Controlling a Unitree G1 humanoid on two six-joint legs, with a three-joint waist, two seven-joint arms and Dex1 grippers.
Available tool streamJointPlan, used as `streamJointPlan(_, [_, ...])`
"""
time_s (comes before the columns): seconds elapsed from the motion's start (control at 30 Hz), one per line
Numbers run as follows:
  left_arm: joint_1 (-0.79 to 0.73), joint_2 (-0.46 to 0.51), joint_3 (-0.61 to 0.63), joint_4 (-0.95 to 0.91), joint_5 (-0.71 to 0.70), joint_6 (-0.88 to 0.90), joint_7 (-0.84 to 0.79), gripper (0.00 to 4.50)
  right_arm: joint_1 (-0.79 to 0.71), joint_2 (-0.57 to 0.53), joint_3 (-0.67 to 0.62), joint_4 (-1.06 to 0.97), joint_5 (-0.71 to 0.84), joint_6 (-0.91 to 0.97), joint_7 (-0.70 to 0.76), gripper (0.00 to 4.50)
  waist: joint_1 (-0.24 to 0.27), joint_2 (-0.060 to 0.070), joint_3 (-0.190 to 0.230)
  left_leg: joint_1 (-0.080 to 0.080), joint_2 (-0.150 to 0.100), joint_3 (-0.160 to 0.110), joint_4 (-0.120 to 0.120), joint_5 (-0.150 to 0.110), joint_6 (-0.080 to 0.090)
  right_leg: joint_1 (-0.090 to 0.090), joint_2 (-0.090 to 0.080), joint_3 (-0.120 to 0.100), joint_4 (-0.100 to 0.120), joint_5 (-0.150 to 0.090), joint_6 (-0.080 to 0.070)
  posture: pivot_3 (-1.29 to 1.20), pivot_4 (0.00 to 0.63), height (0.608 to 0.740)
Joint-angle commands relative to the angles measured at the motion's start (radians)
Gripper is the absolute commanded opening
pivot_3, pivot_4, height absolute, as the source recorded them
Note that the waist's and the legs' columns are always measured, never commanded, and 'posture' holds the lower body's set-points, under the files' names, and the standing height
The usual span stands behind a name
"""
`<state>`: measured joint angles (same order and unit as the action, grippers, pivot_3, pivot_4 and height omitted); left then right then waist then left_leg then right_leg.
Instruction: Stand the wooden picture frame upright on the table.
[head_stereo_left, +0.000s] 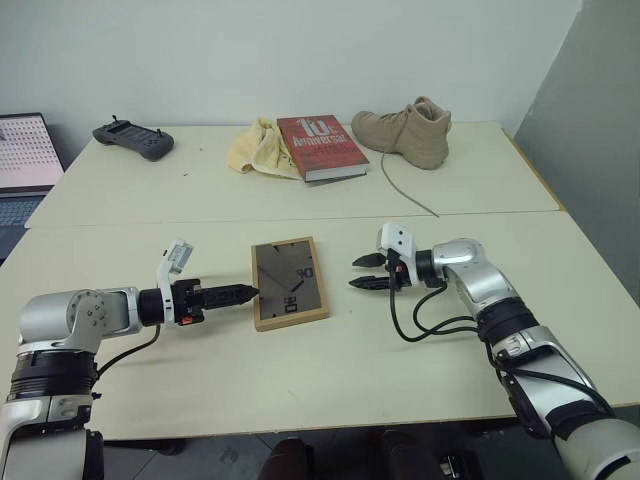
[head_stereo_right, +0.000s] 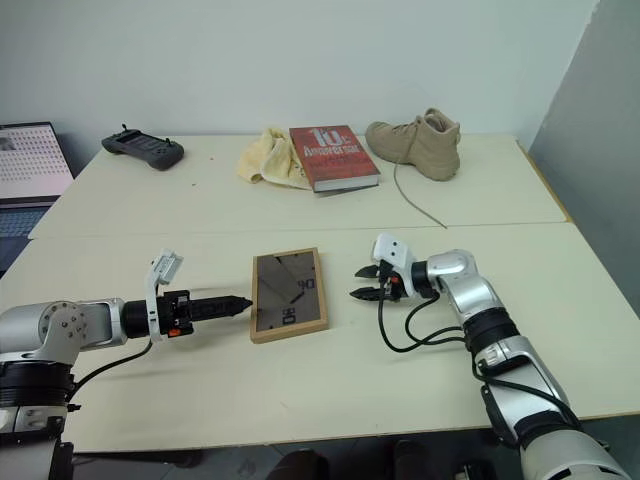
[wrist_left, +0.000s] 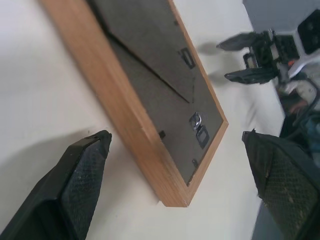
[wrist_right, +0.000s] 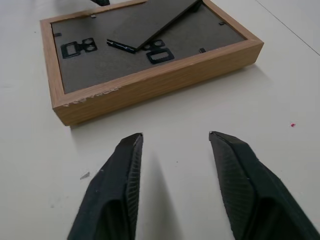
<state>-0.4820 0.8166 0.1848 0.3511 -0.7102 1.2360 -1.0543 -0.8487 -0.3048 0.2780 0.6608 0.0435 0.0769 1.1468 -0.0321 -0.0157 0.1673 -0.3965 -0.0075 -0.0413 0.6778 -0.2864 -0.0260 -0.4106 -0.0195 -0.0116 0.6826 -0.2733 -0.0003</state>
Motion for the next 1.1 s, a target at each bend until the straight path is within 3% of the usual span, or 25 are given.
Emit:
streamJointPlan(0.03, [-0.008,0.018,-0.02,0.053,0.008,0.001,-0.043,4.5,-0.04,0.036,0.013,0.055,-0.044,-0.043,-0.058,1.13,0.0,0.0,0.0,0.0,0.0,0.0,0.0,0.0,0.0,0.0,0.0,0.0,0.0,0.0,0.0,0.0,0.15,0.74])
streamJointPlan(0.2, [-0.036,0.004,-0.098,0.128,0.046,-0.02,-0.099,4.5,-0.07,0.096,0.025,0.142,-0.087,-0.078,-0.113,0.05,0.001,0.0,0.0,0.0,0.0,0.0,0.0,0.001,-0.001,0.0,0.0,0.001,0.0,0.0,0.0,0.0,0.15,0.74])
streamJointPlan(0.57, [-0.097,-0.102,-0.194,0.209,0.119,-0.087,-0.156,4.5,-0.071,0.201,0.02,0.121,-0.103,-0.103,-0.172,0.05,0.008,0.002,-0.002,0.002,-0.002,0.0,0.0,0.001,-0.001,0.002,-0.001,0.001,0.0,0.0,0.0,0.0,0.15,0.74])
streamJointPlan(0.97, [-0.136,-0.137,-0.178,0.209,0.146,-0.112,-0.167,4.5,-0.032,0.173,0.009,0.087,-0.113,-0.104,-0.224,0.05,0.01,0.003,-0.003,0.003,-0.002,-0.001,0.0,0.001,-0.001,0.003,-0.002,0.001,0.0,0.0,0.0,0.0,0.15,0.74])
streamJointPlan(1.0, [-0.141,-0.132,-0.176,0.204,0.144,-0.113,-0.174,4.14,-0.029,0.167,0.007,0.09,-0.114,-0.107,-0.229,0.0,0.01,0.003,-0.003,0.003,-0.002,-0.001,0.0,0.001,-0.001,0.003,-0.002,0.0,0.0,0.0,0.0,0.0,0.15,0.74])
streamJointPlan(1.1, [-0.179,-0.134,-0.12,0.215,0.132,-0.117,-0.142,3.62,-0.024,0.137,-0.011,0.092,-0.108,-0.11,-0.247,0.0,0.008,0.003,-0.003,0.003,-0.002,-0.001,0.0,0.001,-0.001,0.003,-0.002,0.001,0.0,0.0,0.0,0.0,0.15,0.74])
